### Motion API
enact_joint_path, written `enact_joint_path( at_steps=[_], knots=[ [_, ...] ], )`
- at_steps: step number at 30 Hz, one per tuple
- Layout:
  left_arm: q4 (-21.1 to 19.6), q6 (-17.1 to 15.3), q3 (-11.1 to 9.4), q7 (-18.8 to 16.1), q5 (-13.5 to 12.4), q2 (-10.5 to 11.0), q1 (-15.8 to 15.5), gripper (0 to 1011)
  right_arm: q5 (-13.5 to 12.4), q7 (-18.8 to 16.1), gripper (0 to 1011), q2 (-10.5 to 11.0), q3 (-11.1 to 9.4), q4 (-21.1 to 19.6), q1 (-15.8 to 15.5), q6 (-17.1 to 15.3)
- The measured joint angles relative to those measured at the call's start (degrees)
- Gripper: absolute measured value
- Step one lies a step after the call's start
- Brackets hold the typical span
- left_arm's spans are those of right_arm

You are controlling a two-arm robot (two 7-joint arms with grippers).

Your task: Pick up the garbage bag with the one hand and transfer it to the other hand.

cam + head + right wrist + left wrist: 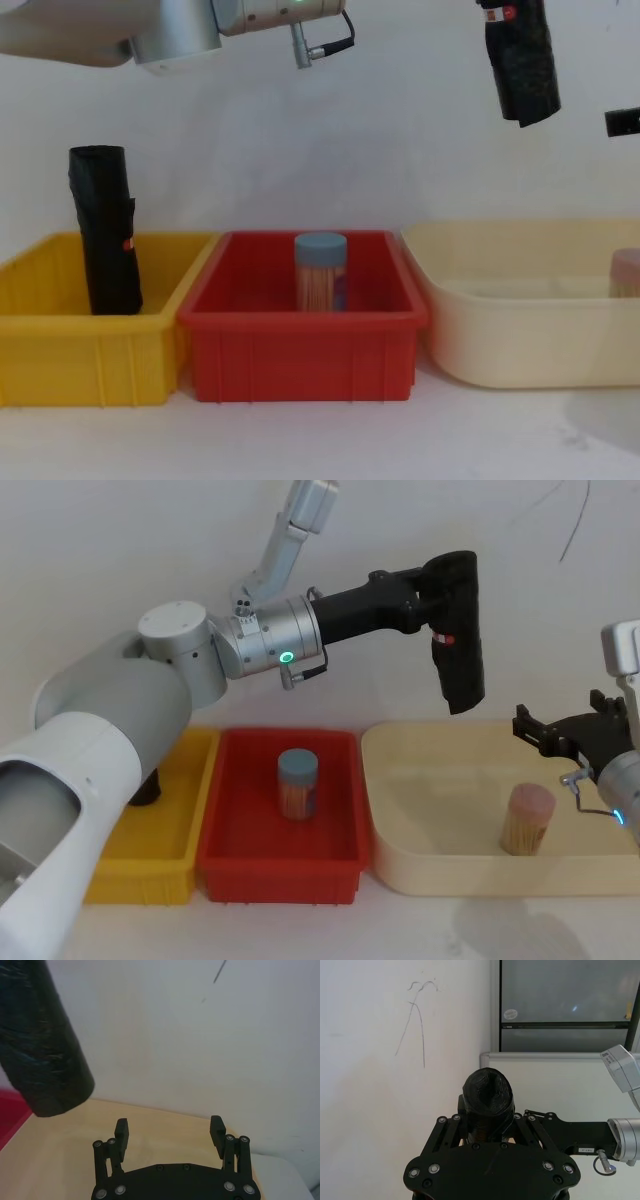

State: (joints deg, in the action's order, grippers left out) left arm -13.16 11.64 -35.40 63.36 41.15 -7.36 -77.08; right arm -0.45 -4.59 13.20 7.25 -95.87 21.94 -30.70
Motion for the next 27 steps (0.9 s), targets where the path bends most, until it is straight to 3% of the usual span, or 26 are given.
enact_joint_path(
  at_steps=[12, 20, 27],
  knots=[
    [2.4, 0.7, -0.4, 0.9, 0.2, -1.0, -1.2, 377, -1.7, -5.2, 999, 1.4, 0.5, -1.6, -0.5, 1.1],
    [3.2, 1.0, -0.6, 1.2, 0.3, -1.4, -1.5, 377, -3.2, -9.7, 999, 2.5, 1.8, -2.0, 0.0, 2.4],
    [3.5, 1.1, -0.6, 1.4, 0.3, -1.5, -1.7, 377, -3.4, -11.1, 999, 2.7, 3.1, -1.4, 0.9, 3.6]
  ],
)
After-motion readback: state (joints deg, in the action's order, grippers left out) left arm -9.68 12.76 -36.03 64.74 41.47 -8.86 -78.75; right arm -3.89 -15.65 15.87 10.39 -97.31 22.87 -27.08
